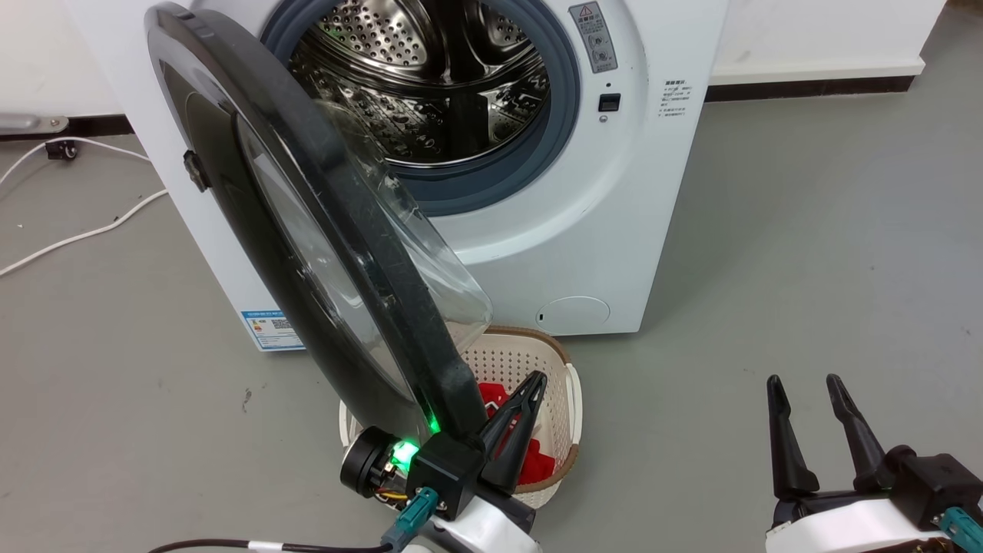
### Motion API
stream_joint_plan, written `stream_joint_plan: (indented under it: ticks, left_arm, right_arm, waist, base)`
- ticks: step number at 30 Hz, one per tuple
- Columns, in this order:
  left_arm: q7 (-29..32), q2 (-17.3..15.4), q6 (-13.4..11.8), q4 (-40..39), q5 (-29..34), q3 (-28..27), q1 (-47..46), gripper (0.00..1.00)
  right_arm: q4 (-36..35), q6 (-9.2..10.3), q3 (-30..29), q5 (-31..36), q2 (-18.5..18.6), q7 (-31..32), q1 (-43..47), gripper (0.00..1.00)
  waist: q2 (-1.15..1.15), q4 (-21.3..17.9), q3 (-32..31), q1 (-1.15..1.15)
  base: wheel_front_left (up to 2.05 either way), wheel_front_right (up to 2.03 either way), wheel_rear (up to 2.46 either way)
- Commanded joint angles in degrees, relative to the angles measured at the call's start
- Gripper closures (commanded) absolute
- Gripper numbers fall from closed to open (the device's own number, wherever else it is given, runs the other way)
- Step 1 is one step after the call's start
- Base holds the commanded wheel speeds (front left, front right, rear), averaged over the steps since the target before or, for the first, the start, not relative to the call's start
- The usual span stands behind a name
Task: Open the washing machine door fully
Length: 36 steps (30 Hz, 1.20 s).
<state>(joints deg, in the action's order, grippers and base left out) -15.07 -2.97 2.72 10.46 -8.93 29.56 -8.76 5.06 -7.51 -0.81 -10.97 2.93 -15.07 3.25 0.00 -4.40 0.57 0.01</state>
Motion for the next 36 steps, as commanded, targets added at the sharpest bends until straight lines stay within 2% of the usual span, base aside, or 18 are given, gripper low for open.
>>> stream_joint_plan:
  ticks: [1, 12, 21, 30, 36]
  left_arm:
    - [-0.15, 0.01, -1.17, 0.43, -0.34, -0.60, 0.10, 1.00]
    - [-0.09, -0.46, -4.57, 1.33, -1.11, -3.00, 2.59, 1.00]
    - [-0.08, -1.06, -6.59, -1.65, -1.52, -5.11, 7.74, 1.00]
    - [-0.09, -1.87, -8.46, -4.56, -1.75, -6.37, 12.00, 1.00]
    - [0.01, -2.42, -9.06, -5.82, -1.87, -6.38, 13.45, 1.00]
  right_arm:
    - [0.22, 0.04, 0.13, -0.07, -0.10, -0.13, -0.64, 0.00]
    - [1.39, 0.03, 0.47, -0.65, -0.10, -0.13, -0.40, 0.00]
    - [1.79, 0.03, 0.43, -1.12, -0.10, -0.13, 0.72, 0.00]
    - [1.49, 0.04, -0.12, -1.27, -0.09, -0.06, 1.37, 0.00]
    - [1.54, 0.03, -0.24, -1.72, -0.10, -0.07, 1.19, 0.00]
  waist:
    - [0.00, 0.04, 0.04, -0.01]
    - [0.00, 1.41, -0.59, -0.01]
    - [0.00, 3.33, -1.21, -0.01]
    - [0.00, 8.27, -1.41, -0.01]
    - [0.00, 13.85, -0.98, -0.01]
  base:
    - [0.00, 0.00, 0.00]
    - [0.00, 0.00, 0.00]
    - [0.00, 0.00, 0.00]
    - [0.00, 0.00, 0.00]
    - [0.00, 0.00, 0.00]
